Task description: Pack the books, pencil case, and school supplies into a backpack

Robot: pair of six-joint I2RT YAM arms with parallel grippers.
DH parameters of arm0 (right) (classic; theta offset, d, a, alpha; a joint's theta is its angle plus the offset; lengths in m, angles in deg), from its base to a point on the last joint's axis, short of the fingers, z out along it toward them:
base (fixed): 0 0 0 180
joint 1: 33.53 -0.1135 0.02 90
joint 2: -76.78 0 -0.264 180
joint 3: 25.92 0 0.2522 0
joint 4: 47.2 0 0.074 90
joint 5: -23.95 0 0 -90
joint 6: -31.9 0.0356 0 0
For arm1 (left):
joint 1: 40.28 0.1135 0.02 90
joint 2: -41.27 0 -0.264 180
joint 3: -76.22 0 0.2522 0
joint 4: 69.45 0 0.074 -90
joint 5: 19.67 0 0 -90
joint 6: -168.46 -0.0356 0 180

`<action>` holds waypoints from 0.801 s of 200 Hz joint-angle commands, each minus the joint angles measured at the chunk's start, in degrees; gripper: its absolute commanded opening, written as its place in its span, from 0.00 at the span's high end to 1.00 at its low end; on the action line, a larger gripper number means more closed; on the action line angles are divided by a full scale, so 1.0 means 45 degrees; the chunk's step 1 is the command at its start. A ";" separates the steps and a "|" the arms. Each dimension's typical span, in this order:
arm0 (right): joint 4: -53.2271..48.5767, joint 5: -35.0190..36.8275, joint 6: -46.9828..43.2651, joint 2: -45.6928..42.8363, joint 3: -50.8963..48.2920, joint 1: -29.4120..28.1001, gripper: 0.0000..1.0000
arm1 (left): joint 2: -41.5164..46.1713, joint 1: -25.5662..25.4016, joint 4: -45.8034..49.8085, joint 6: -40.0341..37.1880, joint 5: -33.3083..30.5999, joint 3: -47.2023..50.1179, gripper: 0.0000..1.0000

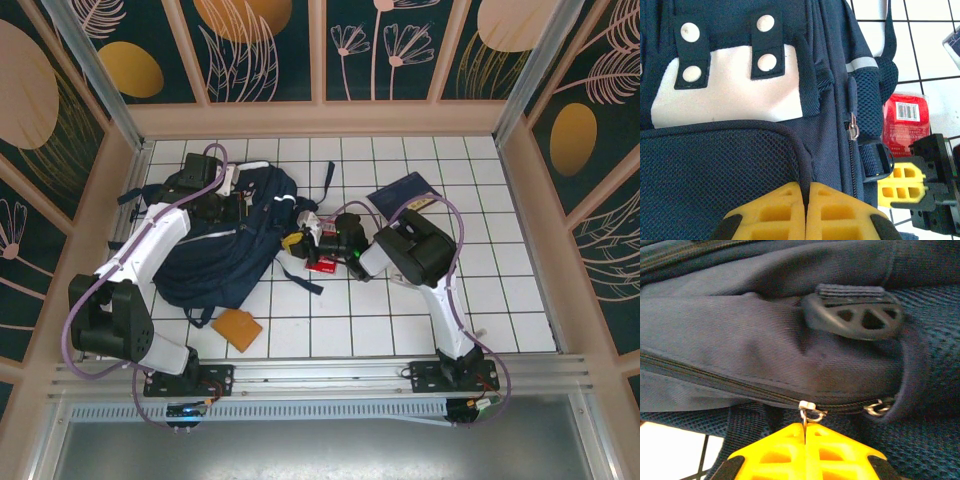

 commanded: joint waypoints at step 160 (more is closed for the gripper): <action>-0.6821 -0.0068 0.1934 -0.2204 0.2953 -0.3317 1.00 | -0.4098 -0.0081 -0.5890 0.3897 0.1883 -0.0812 1.00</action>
